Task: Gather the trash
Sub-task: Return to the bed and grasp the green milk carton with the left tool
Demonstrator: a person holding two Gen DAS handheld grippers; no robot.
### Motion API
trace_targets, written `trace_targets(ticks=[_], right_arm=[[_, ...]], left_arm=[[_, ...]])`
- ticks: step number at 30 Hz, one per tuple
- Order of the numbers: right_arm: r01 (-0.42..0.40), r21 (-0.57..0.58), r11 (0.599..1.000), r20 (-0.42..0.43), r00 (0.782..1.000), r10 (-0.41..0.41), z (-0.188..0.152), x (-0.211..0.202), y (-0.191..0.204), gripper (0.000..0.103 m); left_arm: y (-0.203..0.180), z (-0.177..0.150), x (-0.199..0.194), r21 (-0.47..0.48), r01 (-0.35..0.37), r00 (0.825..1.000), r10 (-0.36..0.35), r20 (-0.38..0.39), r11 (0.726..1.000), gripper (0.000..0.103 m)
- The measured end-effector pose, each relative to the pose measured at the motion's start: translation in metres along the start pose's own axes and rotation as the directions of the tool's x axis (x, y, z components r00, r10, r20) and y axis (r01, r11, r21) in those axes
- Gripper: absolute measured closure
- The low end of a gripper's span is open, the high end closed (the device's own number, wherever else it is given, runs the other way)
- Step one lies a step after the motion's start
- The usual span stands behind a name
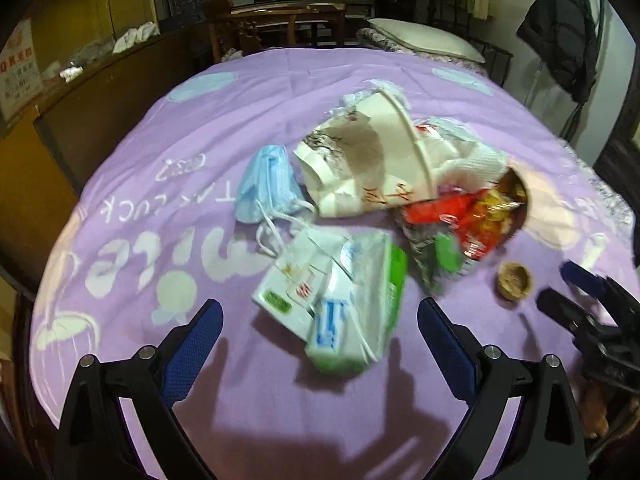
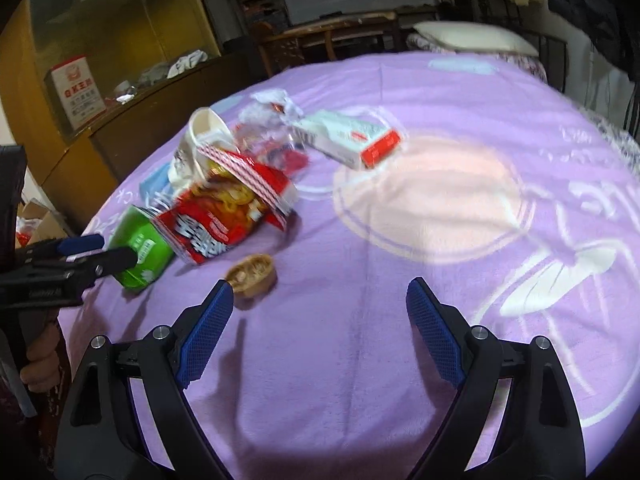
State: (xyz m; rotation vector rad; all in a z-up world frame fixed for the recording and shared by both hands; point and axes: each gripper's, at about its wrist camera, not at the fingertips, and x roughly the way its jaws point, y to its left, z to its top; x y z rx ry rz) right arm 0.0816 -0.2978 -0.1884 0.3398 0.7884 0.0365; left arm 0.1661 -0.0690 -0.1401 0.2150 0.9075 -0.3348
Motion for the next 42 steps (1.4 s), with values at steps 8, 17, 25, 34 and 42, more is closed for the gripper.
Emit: trace_targets(ticks=[8,17,25,34,42], right_arm=[[-0.075,0.048,0.996,0.029,0.997,0.073,-0.002,-0.005,-0.01,0.013],[-0.074,0.046,0.996,0.039,0.997,0.072,-0.003,-0.007,-0.008,0.013],[-0.075,0.041,0.996,0.036,0.997,0.073,-0.004,-0.008,-0.007,0.013],[-0.096,0.052,0.994,0.036,0.995,0.094,-0.004,-0.008,-0.009,0.011],[-0.095,0.052,0.994,0.036,0.995,0.093,-0.004,-0.008,-0.01,0.011]], left_arm=[[0.067,-0.017,-0.026,-0.122,-0.119,0.992,0.124,0.034,0.985,0.006],[0.068,-0.04,-0.057,-0.15,0.016,0.996,-0.003,0.088,0.989,0.007],[0.02,-0.032,-0.028,-0.021,-0.013,0.996,0.015,0.086,1.0,0.007],[0.007,-0.03,-0.006,-0.038,0.12,0.993,-0.119,0.019,0.992,0.007],[-0.007,-0.03,0.01,-0.067,0.219,0.975,-0.22,-0.014,0.973,0.007]])
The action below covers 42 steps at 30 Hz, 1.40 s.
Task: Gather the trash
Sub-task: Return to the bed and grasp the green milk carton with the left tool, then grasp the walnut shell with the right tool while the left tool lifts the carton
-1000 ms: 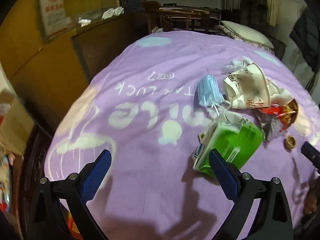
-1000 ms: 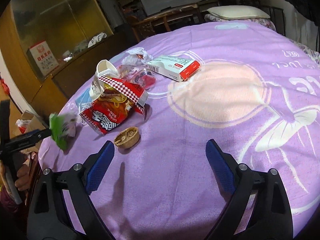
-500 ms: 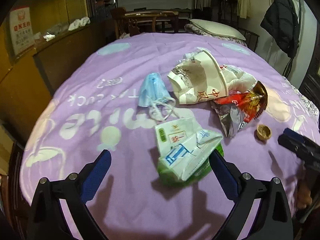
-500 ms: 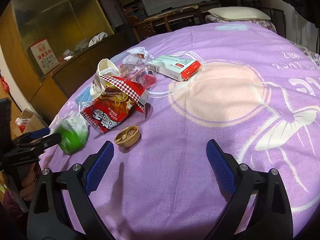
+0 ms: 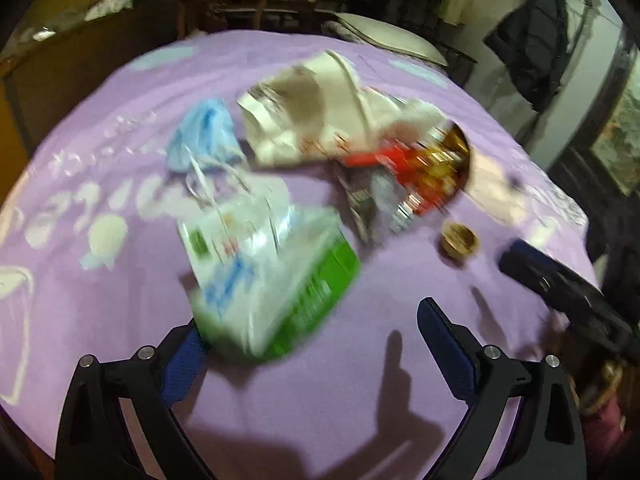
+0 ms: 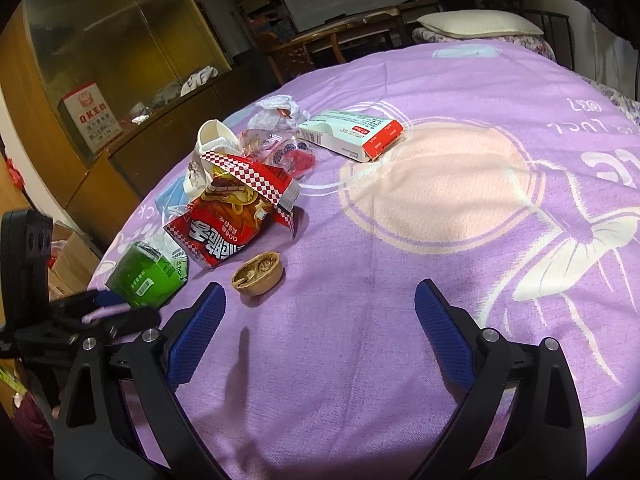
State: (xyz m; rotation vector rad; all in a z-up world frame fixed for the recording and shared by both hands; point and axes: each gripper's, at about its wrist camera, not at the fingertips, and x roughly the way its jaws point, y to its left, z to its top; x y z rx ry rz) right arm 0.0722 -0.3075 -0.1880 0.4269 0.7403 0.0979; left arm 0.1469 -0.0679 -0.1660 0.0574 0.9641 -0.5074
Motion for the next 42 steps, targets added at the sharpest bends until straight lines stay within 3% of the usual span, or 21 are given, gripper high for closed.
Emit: trace_targets(ticks=[5,12,19,23,31,33,35,42], right_arm=[[0.002,-0.001,1.0,-0.001,1.0,-0.002,0.0,0.0,0.001,0.011],[0.003,-0.001,1.0,0.0,1.0,-0.003,0.0,0.0,0.001,0.011],[0.033,-0.04,0.999,-0.009,0.999,-0.033,0.001,0.002,0.01,0.011],[0.034,-0.09,0.995,-0.034,0.999,-0.037,0.003,0.01,0.028,0.012],[0.07,-0.173,0.982,-0.071,0.994,-0.084,0.009,0.03,0.054,0.039],[0.095,-0.185,0.978,-0.084,0.99,-0.112,0.01,0.037,0.054,0.069],[0.091,-0.178,0.98,-0.077,0.991,-0.106,0.01,0.036,0.052,0.069],[0.046,-0.125,0.991,-0.025,0.998,-0.049,0.01,0.018,0.044,0.068]], left_arm=[[0.021,0.018,0.017,-0.161,-0.019,1.0,0.016,-0.022,0.987,0.006],[0.007,0.016,0.022,-0.019,-0.191,0.981,0.191,-0.016,0.981,0.006],[0.05,0.005,0.001,-0.067,-0.201,0.98,0.201,-0.005,0.977,0.006],[0.052,0.011,0.007,-0.089,-0.208,0.978,0.208,-0.004,0.974,0.006],[0.043,0.014,0.013,-0.078,-0.224,0.974,0.226,0.006,0.971,0.006],[0.045,0.014,0.01,-0.085,-0.201,0.979,0.204,0.021,0.976,0.007],[0.046,0.016,0.007,-0.077,-0.186,0.981,0.19,0.038,0.979,0.02],[0.037,0.018,-0.029,-0.046,-0.156,0.979,0.161,0.127,0.987,0.02]])
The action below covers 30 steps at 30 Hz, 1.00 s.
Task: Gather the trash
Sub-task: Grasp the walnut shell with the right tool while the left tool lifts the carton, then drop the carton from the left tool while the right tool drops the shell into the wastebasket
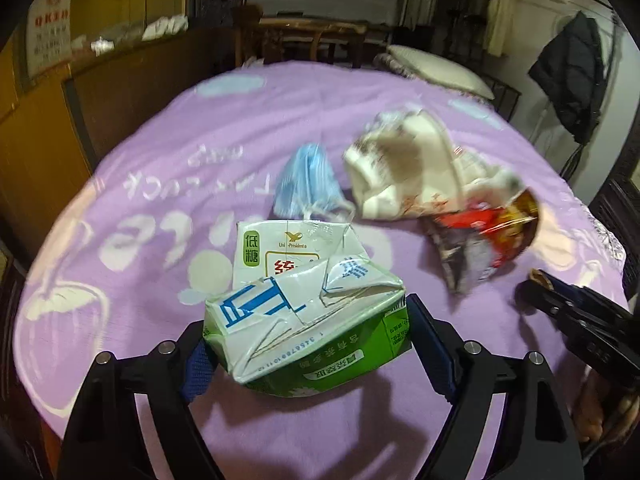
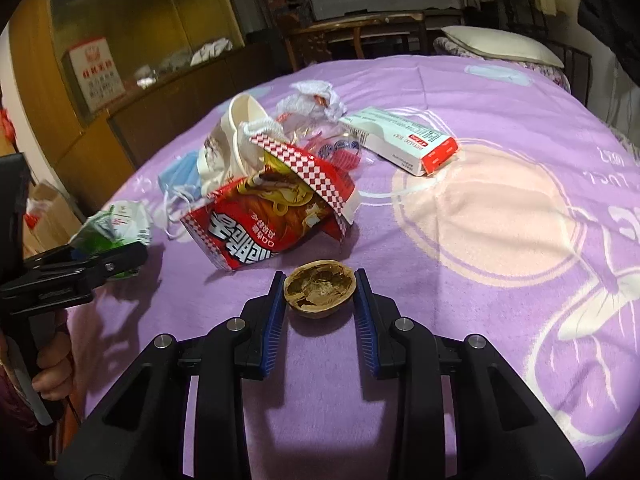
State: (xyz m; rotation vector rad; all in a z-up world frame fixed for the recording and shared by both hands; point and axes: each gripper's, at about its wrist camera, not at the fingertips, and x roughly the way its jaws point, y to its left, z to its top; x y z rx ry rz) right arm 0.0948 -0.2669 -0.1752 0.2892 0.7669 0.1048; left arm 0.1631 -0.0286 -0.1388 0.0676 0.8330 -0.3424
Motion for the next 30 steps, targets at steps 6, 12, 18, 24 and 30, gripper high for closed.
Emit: trace_targets(ticks=[6,12,18,24,30], right_arm=[[-0.025,-0.006,1.0,0.036,0.999,0.025,0.005,-0.02,0.009,0.068],[-0.068,-0.044,0.997,0.084,0.994,0.071,0.014,-0.049,0.031,0.068],[-0.121,-0.109,0.987,0.121,0.984,0.134,0.019,-0.082,0.066,0.068],[-0.186,-0.188,0.964,0.114,0.971,0.21,0.013,-0.103,0.111,0.068],[-0.272,-0.235,0.933,0.023,0.958,0.285,0.0,-0.097,0.159,0.068]], left_arm=[[0.007,0.004,-0.05,-0.01,-0.003,0.998,0.004,0.06,1.0,0.02],[0.03,-0.007,-0.103,-0.041,-0.032,0.995,0.035,0.095,0.999,0.02],[0.07,-0.032,-0.153,-0.091,-0.097,0.99,0.106,0.097,0.991,0.02],[0.128,-0.076,-0.196,-0.177,-0.175,0.981,0.187,0.057,0.969,0.02],[0.194,-0.134,-0.2,-0.29,-0.202,0.979,0.188,-0.076,0.935,0.019]])
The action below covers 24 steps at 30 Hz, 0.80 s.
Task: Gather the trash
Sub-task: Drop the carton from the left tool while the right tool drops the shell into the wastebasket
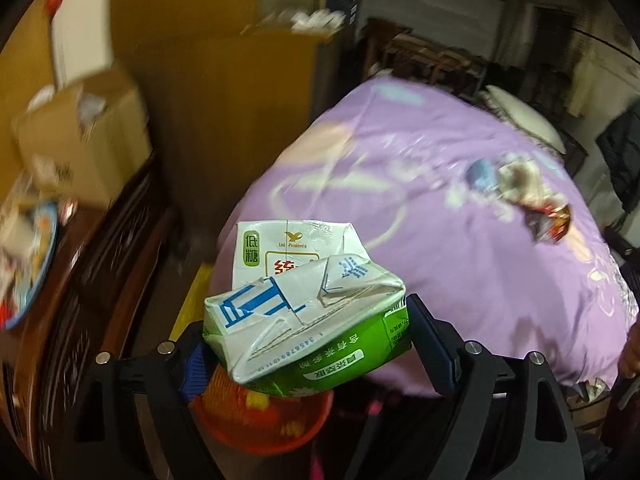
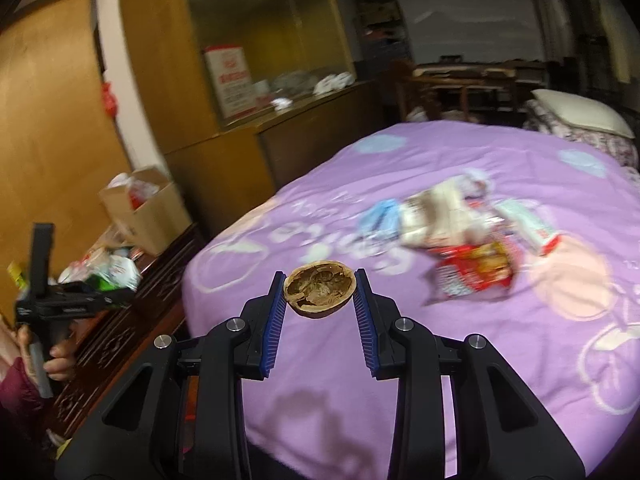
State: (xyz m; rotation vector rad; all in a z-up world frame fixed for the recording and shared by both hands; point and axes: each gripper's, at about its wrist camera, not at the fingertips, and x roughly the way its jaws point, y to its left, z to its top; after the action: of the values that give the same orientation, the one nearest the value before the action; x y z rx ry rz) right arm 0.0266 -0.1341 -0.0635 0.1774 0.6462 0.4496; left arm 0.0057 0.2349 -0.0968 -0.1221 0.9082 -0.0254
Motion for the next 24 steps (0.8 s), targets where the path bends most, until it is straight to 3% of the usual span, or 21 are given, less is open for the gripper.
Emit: trace_targets(ticks=[5,11,14,22,24], right_arm=[[-0.053,-0.056,0.997,-0.089,0.995,0.048,-0.005,0.027,0.041,0.068],[-0.17,-0.128,0.977,-0.221,0.965,0.139,-0.012,0.071,0.102,0.068],[-0.243,-0.151,0.958,-0.303,0.934,0.189,-0.018,0.1,0.135,0.068],[-0.412,-0.204,0.888,-0.5,0.824,0.268,-0.045,0.173,0.224,0.068],[-0.429,-0.201,0.881,-0.542,0.798,0.265,-0.052,0.188,0.237,0.06]], left_arm=[[0.047,-0.02,0.022,-0.095,0.008,0.997,-0.015,-0.081,0.995,0.015],[0.09,-0.021,0.013,-0.183,-0.012,1.0,0.01,-0.013,0.983,0.006],[0.106,-0.023,0.011,-0.206,-0.052,0.999,0.054,0.002,0.977,0.006],[0.156,-0.039,0.015,-0.275,-0.138,0.99,0.139,-0.016,0.951,0.006],[0.164,-0.042,0.015,-0.283,-0.151,0.988,0.152,-0.019,0.947,0.006]])
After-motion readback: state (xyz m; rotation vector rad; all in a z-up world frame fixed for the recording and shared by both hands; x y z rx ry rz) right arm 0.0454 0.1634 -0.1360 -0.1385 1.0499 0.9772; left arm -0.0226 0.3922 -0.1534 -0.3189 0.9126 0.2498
